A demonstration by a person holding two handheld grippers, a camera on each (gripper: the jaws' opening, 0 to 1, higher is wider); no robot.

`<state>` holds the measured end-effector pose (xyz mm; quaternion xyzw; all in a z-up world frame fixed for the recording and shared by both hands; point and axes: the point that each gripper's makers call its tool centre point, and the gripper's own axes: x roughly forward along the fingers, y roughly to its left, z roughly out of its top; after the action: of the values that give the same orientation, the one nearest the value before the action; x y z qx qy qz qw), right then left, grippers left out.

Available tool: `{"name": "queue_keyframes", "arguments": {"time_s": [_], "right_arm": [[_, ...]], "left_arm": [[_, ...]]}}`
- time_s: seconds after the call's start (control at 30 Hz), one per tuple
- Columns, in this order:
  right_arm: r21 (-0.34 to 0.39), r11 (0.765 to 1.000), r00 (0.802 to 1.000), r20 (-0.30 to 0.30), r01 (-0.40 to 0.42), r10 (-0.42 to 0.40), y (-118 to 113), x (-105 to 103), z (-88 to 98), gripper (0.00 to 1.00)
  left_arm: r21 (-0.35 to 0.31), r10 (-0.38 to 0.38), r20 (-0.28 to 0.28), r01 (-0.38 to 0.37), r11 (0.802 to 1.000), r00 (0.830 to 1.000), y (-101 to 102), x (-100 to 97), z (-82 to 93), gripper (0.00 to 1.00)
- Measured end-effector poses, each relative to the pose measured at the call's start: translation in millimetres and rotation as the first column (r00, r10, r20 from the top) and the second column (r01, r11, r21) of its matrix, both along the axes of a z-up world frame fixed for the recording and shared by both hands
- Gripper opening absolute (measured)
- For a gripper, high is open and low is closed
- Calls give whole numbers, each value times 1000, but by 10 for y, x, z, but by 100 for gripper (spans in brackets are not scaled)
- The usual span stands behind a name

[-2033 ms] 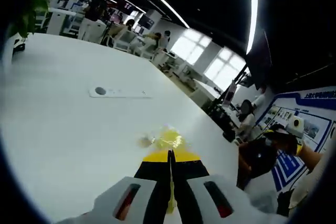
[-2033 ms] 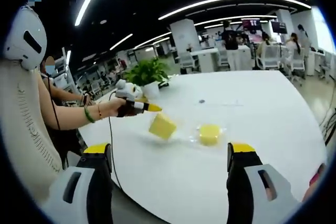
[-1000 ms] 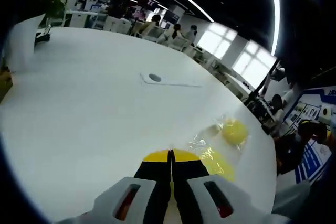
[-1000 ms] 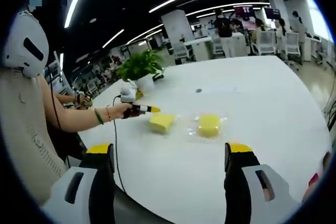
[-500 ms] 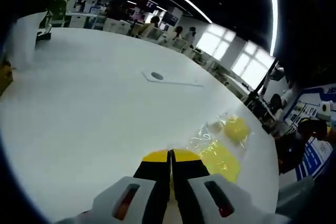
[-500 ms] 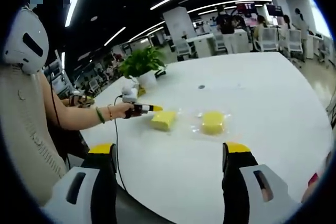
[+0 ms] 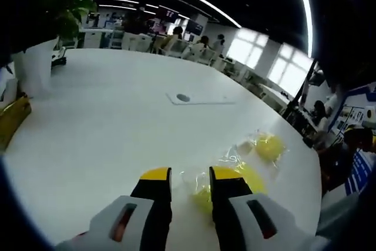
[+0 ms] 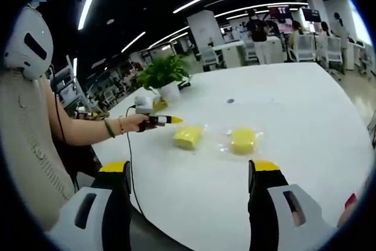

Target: Compare the silicone blocks by pressing each to a similar depth, holding the contact briefly, and releasing to observe deformation and rebound differences across the visible hardness samples.

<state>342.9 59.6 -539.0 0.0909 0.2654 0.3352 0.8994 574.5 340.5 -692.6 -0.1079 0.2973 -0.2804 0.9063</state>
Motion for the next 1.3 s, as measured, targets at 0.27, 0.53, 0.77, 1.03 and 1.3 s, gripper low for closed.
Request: {"name": "queue_keyframes", "arguments": {"time_s": [0.27,0.53,0.77,1.03,1.3], "right_arm": [[0,999,998,47,-41,41,54,-94,87,77],[26,998,993,103,-57,54,42,-189,247,76],[69,997,987,155,-42,31,16,-227,392,74],[116,992,981,190,-55,32,52,-274,480,73],[160,984,978,205,-80,47,91,-324,560,75]], "left_arm": [[95,-62,18,60,994,998,-44,-421,244,29],[130,-70,48,63,990,996,-43,-741,508,30],[108,-74,94,63,992,993,-172,-1175,874,30],[69,-62,160,52,996,985,-302,-1606,1255,39],[-16,-44,212,49,999,976,-449,-2036,1655,41]]}}
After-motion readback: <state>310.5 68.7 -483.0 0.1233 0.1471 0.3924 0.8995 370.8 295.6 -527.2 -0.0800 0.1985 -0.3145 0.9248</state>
